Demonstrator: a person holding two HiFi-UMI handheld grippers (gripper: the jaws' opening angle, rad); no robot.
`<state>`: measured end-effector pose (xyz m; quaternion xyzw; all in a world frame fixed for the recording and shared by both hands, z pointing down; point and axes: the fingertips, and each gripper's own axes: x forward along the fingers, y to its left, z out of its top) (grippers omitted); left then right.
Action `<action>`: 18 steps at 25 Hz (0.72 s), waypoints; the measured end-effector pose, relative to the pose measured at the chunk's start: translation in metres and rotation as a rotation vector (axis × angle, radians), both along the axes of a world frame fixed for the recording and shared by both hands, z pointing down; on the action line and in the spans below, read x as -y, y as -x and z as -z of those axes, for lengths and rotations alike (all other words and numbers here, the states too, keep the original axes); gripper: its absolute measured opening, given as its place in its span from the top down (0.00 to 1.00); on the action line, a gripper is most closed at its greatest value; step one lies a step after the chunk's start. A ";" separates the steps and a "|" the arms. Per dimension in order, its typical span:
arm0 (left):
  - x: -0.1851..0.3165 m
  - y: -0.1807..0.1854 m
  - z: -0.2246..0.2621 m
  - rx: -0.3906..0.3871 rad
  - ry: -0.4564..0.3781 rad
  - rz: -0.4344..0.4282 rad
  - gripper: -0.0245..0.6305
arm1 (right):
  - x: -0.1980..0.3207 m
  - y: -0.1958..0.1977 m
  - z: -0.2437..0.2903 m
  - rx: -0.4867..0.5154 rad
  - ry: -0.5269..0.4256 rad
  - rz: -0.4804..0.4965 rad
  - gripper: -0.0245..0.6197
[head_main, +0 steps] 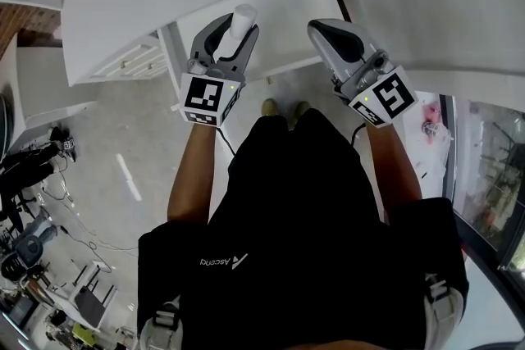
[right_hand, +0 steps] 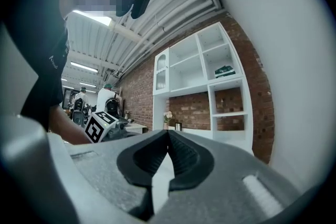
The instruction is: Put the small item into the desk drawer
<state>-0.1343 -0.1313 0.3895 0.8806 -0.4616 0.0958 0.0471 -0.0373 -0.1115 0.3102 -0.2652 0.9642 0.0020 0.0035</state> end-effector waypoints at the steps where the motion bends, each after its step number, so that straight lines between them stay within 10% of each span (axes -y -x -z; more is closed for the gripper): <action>1: 0.005 -0.001 -0.007 0.009 0.020 -0.007 0.70 | 0.005 0.001 -0.001 -0.002 0.001 0.000 0.96; 18: 0.096 -0.009 -0.163 0.236 0.395 -0.016 0.70 | 0.080 -0.007 -0.041 -0.058 0.061 0.047 0.96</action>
